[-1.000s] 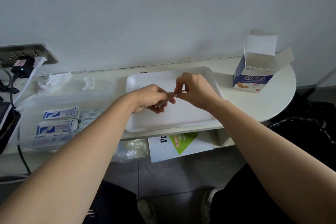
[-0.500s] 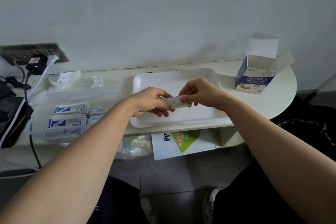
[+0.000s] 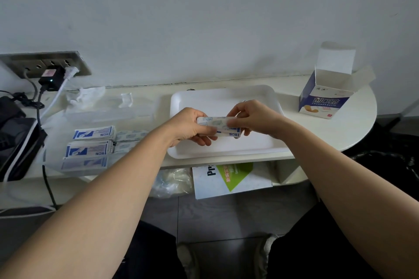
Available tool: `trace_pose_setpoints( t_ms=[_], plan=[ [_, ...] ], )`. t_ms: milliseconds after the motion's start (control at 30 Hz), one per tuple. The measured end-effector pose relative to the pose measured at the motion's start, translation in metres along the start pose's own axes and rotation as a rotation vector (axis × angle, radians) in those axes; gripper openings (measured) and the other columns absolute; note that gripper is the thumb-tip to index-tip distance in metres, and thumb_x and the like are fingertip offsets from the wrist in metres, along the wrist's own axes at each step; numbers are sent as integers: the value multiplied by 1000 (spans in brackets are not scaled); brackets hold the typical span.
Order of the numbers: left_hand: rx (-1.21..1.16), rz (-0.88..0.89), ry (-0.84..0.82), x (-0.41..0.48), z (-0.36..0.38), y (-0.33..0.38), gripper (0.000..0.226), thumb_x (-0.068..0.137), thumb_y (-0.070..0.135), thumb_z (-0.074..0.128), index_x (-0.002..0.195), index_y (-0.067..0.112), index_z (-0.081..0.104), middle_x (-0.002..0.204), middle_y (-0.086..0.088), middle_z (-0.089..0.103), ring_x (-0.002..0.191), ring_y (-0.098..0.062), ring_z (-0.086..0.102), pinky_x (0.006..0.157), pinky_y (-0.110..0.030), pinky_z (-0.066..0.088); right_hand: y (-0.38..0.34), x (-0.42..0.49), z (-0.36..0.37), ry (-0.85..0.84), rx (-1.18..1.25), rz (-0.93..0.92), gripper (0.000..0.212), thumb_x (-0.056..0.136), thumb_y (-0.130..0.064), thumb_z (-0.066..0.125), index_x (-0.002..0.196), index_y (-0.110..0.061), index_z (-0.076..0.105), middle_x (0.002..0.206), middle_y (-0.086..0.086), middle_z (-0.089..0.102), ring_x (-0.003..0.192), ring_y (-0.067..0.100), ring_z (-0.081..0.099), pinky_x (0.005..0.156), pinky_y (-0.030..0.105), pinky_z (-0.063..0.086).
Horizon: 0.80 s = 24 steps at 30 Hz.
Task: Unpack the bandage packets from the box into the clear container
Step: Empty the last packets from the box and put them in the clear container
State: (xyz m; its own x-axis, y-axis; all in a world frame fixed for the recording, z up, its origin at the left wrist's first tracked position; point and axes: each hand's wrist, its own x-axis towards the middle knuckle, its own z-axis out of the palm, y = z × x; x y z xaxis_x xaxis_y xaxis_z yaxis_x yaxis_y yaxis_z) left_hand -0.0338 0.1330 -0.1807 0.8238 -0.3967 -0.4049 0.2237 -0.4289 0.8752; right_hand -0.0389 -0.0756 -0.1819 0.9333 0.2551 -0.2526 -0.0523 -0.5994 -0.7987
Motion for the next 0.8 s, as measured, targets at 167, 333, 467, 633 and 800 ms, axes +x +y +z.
trace_pose_setpoints(
  t_ms=[167,333,467,633,800],
  plan=[
    [-4,0,-4,0,2,0,15,84,3,70,96,4,61,80,-14,73,59,-17,68,54,-23,55,1,1,1,20,-16,32,10,91,-21,62,92,-11,64,79,7,72,57,13,61,53,21,50],
    [3,-15,31,-1,1,2,25,84,3,70,107,3,61,83,-17,72,58,-17,68,52,-23,53,7,4,-2,114,47,66,13,92,-21,62,84,-10,61,82,10,70,69,20,64,63,28,56],
    [-52,-4,91,-6,-4,5,21,87,2,66,106,2,58,83,-19,71,57,-18,67,52,-23,54,2,6,-6,188,113,57,12,92,-21,62,83,-13,62,85,10,70,71,17,62,68,28,55],
    [-87,31,113,-18,-8,4,18,88,4,65,106,6,62,85,-15,72,56,-14,66,50,-20,51,-17,6,7,178,78,10,12,90,-23,65,82,-14,66,81,11,72,65,14,57,69,33,53],
    [-147,47,202,-26,-15,1,19,92,9,61,111,6,61,85,-12,71,53,-11,64,45,-17,46,-30,8,18,153,91,-8,9,87,-22,69,83,-13,70,82,12,72,63,15,55,66,34,52]
  ],
)
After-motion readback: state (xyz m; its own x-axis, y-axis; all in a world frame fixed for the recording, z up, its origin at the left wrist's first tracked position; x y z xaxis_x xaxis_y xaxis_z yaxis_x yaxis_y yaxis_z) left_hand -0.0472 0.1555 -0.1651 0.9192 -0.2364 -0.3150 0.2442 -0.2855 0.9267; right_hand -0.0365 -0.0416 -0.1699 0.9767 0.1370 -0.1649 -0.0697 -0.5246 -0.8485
